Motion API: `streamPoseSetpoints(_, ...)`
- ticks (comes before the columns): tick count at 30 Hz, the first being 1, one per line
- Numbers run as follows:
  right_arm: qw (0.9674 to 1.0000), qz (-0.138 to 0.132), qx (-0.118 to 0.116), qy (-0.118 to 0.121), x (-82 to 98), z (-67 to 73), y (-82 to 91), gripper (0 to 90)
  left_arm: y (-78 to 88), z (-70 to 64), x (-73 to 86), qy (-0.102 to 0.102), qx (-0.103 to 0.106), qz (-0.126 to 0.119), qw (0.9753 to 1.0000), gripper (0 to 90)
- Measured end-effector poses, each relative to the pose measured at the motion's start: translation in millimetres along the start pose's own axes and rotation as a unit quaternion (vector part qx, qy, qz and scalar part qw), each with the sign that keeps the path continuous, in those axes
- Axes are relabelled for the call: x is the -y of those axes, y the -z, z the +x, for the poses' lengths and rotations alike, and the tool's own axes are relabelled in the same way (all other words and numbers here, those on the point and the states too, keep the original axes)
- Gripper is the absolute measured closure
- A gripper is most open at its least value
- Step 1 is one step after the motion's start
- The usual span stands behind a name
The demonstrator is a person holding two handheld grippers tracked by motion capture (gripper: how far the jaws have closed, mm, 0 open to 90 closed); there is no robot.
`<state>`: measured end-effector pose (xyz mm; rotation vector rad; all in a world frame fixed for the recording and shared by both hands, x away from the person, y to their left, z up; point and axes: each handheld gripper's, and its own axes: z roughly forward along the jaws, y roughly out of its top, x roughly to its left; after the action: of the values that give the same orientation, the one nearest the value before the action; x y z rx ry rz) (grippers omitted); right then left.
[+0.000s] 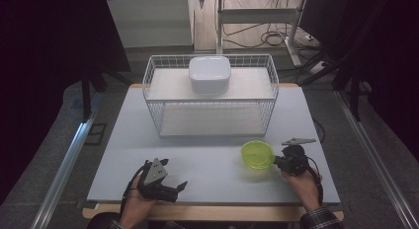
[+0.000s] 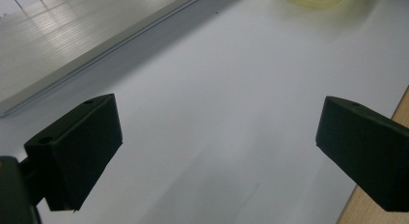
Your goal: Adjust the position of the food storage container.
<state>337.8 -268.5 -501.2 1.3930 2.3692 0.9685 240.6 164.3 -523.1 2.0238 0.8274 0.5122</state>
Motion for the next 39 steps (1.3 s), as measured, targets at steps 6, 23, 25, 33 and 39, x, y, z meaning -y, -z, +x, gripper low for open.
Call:
streamPoseSetpoints(6,0.9998,-0.004,-0.02,0.007,-3.4,9.6,-8.3,90.0,-0.8,-0.6,0.1,-0.001,0.002,0.002,1.0,2.0)
streamPoseSetpoints(23,0.9952,-0.008,-0.095,0.017,-17.9,47.0,-37.7,89.9,-2.6,-1.7,0.0,-0.003,0.003,0.005,1.0,2.0)
streamPoseSetpoints(25,0.9946,-0.008,-0.101,0.019,-19.2,50.6,-40.4,89.9,-2.8,-1.9,0.0,-0.004,0.003,0.006,1.0,2.0)
streamPoseSetpoints(33,0.9923,-0.006,-0.12,0.028,-25.1,65.6,-50.9,89.9,-3.5,-2.4,-0.1,-0.004,0.003,0.008,1.0,1.9)
streamPoseSetpoints(39,0.9916,-0.008,-0.125,0.035,-33.3,76.8,-61.8,89.9,-3.7,-2.9,-0.2,-0.006,0.005,0.009,0.9999,1.9)
